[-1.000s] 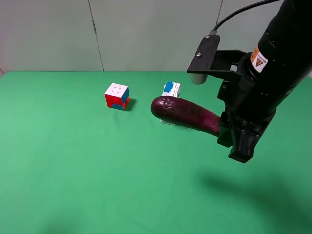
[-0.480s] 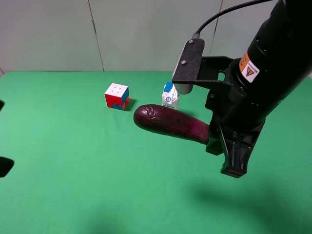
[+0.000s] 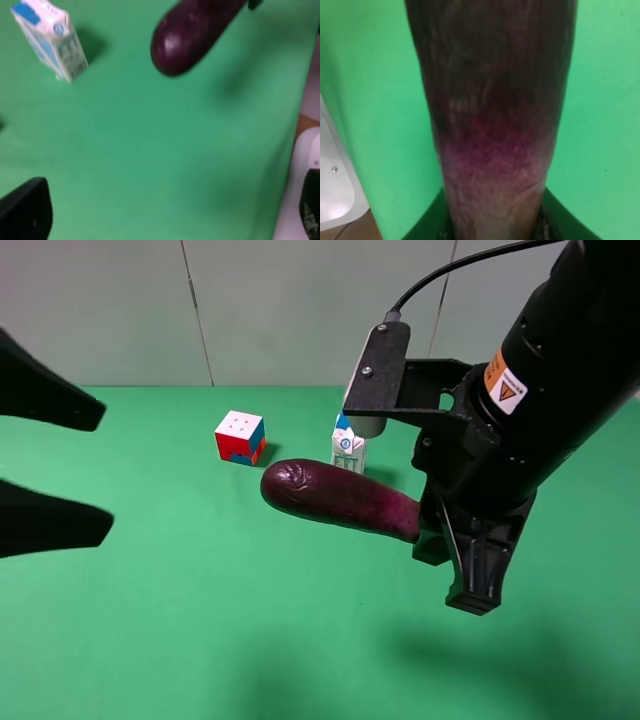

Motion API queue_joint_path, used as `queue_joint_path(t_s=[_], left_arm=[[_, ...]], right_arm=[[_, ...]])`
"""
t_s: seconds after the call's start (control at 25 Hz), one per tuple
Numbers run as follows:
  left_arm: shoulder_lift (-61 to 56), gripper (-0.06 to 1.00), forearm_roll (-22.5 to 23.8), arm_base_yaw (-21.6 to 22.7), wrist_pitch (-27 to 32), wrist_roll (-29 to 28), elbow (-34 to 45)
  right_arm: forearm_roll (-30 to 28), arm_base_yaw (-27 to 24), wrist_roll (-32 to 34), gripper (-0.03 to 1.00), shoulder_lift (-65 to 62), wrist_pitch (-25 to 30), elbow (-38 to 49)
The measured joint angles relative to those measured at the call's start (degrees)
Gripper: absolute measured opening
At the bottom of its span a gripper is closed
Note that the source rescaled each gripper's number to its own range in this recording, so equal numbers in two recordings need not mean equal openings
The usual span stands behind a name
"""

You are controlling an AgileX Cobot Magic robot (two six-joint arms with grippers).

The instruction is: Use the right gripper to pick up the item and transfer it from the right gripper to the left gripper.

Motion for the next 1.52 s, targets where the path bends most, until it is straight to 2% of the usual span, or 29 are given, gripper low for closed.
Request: queue_joint_path(t_s=[0.16,0.28,0.4,0.6,0.92,1.2,1.36,1.52], left_arm=[[4.74,0.98,-4.83,0.00,-0.49,4.98,0.00],[7.13,0.98,-6.42,-1.29,-1.30,8.00,0.00],[9.90,0.98,-6.92,-4.63,-2.72,8.85,0.00],[15.34,0.98,-6.92,-10.71,-8.44,9.18,0.00],[22.07,0.98,-7.52,-15.08,-15.47,10.23,0.00],[25.22,0.98,-14.35,-20.50,-19.30,17.64,0.00],[25.36,0.98,-17.09,-21.61,-21.89,20.86,0.00],[25.36,0.98,-17.57,-21.66,-22.38,21.62,0.00]], right_arm=[[1.03,0.00,-1.20,0.00,0.00,-0.41,0.00],[1.47,0.00,-1.57,0.00,0.00,-1.06,0.00],[1.65,0.00,-1.57,0.00,0.00,-1.41,0.00],[1.65,0.00,-1.69,0.00,0.00,-1.41,0.00],[1.70,0.00,-1.68,0.00,0.00,-1.53,0.00],[2.93,0.00,-1.70,0.00,0.00,-1.89,0.00],[3.67,0.00,-2.60,0.00,0.00,-1.94,0.00],[3.86,0.00,-2.89,0.00,0.00,-2.07,0.00]])
